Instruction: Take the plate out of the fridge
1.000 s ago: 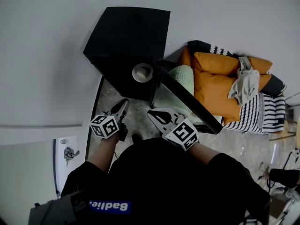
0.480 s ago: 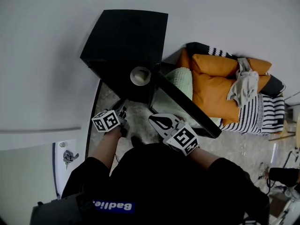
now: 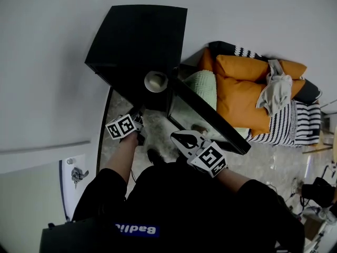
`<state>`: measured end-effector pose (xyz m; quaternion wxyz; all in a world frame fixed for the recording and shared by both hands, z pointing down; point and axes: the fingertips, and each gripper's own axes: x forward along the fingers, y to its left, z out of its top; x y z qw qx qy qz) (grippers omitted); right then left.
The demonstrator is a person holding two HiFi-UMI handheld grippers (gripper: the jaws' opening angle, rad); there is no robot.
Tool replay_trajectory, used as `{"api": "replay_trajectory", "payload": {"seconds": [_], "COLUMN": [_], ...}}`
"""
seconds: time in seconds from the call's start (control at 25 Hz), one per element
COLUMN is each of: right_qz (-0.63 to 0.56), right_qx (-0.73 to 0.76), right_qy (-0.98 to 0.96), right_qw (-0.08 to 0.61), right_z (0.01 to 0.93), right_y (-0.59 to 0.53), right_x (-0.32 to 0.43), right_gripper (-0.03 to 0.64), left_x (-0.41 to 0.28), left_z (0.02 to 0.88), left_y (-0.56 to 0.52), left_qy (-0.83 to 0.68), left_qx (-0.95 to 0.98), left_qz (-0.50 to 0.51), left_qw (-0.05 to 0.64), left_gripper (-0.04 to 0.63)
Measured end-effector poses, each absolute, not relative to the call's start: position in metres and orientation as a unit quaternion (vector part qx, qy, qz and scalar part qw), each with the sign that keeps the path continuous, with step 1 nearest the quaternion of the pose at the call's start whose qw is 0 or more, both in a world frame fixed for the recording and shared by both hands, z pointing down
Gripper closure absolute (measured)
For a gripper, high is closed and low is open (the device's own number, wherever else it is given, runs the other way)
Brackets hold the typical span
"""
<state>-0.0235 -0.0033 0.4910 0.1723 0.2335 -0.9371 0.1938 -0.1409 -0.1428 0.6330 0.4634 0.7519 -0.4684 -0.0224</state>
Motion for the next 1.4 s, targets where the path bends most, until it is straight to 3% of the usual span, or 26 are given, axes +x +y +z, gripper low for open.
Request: {"api": "replay_trajectory", "payload": {"seconds": [0.76, 1.4], "right_qz": [0.205, 0.238], "right_qx": [0.219, 0.221], "right_qy": [-0.926, -0.911], "right_qw": [0.229, 0.254], "right_z": [0.520, 0.551], "right_y": [0.008, 0.014], "right_x": [-0.006, 0.001], "right_gripper": [0.606, 0.606], "left_x": [-0.133, -0.126], "left_z": [0.694, 0.747], "left_y": [-0.188, -0.213], "left_qy": [-0.472, -0.480], "left_qx": [0.685, 0.664], "left_qz": [-0.106, -0.109], "left_qw": [0.545, 0.563], "left_gripper": [0.529, 0.505]}}
